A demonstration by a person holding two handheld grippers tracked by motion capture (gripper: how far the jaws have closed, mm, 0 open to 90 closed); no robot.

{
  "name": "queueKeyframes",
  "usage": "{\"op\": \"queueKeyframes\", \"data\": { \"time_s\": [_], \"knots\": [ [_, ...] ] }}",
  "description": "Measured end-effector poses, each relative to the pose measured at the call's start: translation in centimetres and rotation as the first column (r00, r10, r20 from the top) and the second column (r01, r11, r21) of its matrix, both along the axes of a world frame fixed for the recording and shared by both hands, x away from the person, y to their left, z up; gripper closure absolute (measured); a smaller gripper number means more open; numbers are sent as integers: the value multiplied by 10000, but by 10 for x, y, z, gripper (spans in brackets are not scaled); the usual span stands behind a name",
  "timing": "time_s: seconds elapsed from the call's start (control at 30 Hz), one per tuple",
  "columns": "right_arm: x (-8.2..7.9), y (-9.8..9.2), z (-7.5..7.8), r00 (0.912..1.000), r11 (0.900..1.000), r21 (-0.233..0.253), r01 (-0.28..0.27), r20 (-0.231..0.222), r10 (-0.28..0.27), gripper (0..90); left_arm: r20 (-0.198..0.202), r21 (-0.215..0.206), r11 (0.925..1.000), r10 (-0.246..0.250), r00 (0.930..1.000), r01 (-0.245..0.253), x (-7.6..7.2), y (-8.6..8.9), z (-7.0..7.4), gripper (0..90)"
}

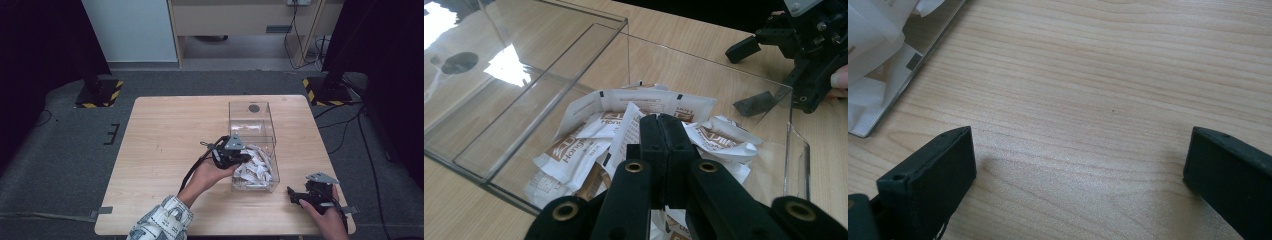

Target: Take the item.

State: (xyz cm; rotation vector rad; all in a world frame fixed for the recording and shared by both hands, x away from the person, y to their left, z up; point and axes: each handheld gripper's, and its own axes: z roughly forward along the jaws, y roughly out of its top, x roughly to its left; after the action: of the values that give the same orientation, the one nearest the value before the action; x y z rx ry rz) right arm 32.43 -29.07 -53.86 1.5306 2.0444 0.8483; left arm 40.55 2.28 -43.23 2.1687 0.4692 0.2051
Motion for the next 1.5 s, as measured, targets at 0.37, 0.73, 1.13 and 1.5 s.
{"op": "queueKeyframes", "data": {
  "time_s": [0.37, 0.73, 1.13, 1.5],
  "knots": [
    [0, 0, 0, 10000, 10000, -2, -1, 1, 1, 8, 15, -381, 9990, -223, 9998, 223, 3, 5, 4, 893],
    [0, 0, 0, 10000, 10000, -1, -1, 0, 1, 8, 160, -661, 9975, -228, 9996, 238, 1, 10, 13, 893],
    [0, 0, 0, 10000, 10000, -3, -2, 1, 2, 8, 229, -942, 9954, -155, 9996, 176, 0, 18, 22, 895],
    [0, 0, 0, 10000, 10000, -1, -1, 1, 1, 8, 343, -1019, 9947, -83, 9994, 118, 0, 24, 32, 895]
  ]
}}
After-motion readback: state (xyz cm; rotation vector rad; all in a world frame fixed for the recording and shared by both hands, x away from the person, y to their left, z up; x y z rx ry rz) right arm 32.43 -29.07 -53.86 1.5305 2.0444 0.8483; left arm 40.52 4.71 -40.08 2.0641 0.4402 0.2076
